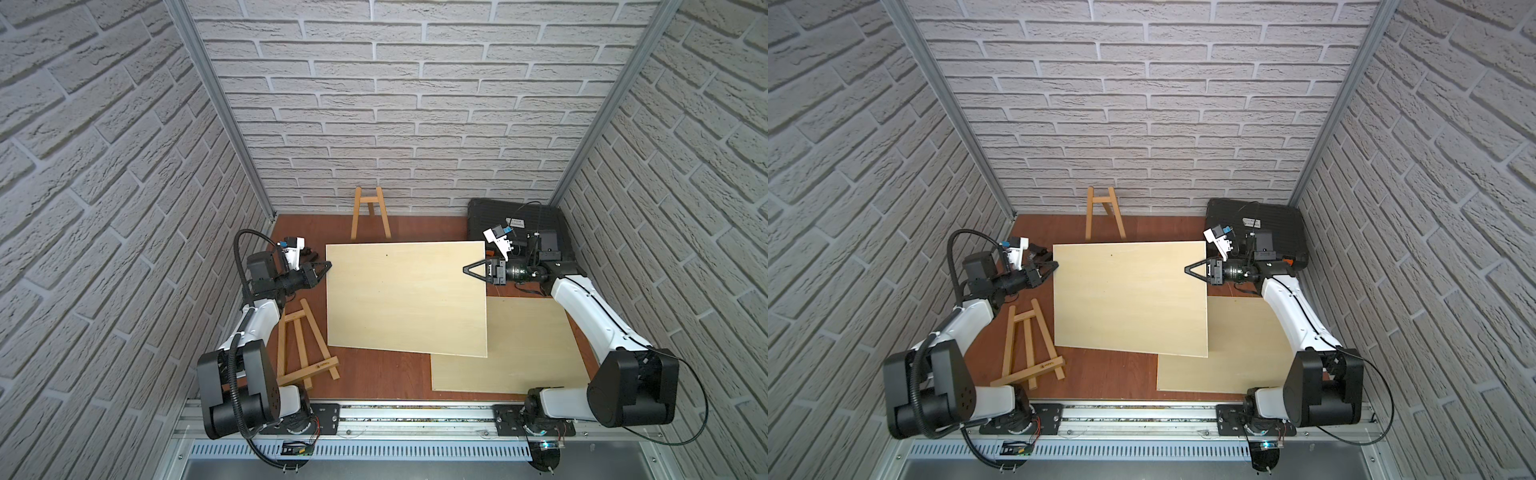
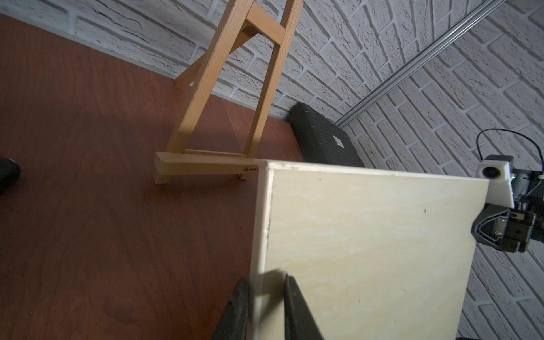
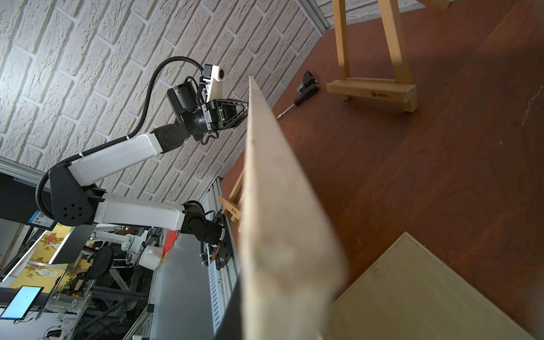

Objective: Disassemble the easel
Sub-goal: Place the drawing board on the drawing board.

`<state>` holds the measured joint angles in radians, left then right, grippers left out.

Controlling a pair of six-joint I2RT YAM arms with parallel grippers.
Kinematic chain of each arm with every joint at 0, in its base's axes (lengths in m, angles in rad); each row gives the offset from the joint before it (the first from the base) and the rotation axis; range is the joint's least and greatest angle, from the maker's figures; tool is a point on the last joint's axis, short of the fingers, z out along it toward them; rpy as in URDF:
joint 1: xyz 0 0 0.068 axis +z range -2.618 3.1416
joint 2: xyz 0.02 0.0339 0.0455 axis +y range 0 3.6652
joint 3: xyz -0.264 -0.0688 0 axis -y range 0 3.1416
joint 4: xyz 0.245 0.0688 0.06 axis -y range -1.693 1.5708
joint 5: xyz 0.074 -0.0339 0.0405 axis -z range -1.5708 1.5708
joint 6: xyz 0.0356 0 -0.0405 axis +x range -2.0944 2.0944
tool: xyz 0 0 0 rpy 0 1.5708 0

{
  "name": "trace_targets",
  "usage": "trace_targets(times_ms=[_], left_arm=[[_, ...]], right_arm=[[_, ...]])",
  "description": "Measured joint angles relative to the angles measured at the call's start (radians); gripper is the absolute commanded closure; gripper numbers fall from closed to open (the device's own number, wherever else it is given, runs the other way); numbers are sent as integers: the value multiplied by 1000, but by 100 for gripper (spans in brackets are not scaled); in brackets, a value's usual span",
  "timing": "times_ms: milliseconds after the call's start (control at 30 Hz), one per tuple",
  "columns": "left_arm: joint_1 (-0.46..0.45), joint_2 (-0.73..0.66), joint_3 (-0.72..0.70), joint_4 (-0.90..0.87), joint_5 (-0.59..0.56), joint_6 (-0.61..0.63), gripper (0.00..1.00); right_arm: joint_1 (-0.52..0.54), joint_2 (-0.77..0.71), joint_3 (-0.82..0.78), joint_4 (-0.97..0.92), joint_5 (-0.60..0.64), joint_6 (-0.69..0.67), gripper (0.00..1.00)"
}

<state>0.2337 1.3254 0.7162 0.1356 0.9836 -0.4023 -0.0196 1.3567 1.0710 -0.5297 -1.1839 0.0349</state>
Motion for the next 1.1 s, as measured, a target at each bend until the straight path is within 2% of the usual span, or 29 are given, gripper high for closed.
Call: trace_targets(times_ms=[167, 367, 700, 767, 833, 900, 1100], left_arm=[[-16, 0, -61, 6, -16, -15, 100], [-79, -16, -67, 66, 88, -45, 100], [-142, -17, -63, 21, 83, -25, 100], [-145, -16, -47, -29, 60, 1, 88], [-145, -11, -15, -88, 22, 32, 69], [-145, 9, 21, -136, -12, 55, 59], [-158, 97, 51, -234, -109, 100, 53]], right_arm=[[-36, -12, -40, -71, 6, -39, 93], [-90, 42, -114, -133, 42, 52, 90], [-124, 106, -140, -173, 50, 78, 90], [-131, 121, -138, -192, 55, 78, 89], [-138, 129, -138, -209, 58, 78, 87], [-142, 130, -136, -224, 68, 74, 85], [-142, 158, -109, -270, 129, 55, 84]])
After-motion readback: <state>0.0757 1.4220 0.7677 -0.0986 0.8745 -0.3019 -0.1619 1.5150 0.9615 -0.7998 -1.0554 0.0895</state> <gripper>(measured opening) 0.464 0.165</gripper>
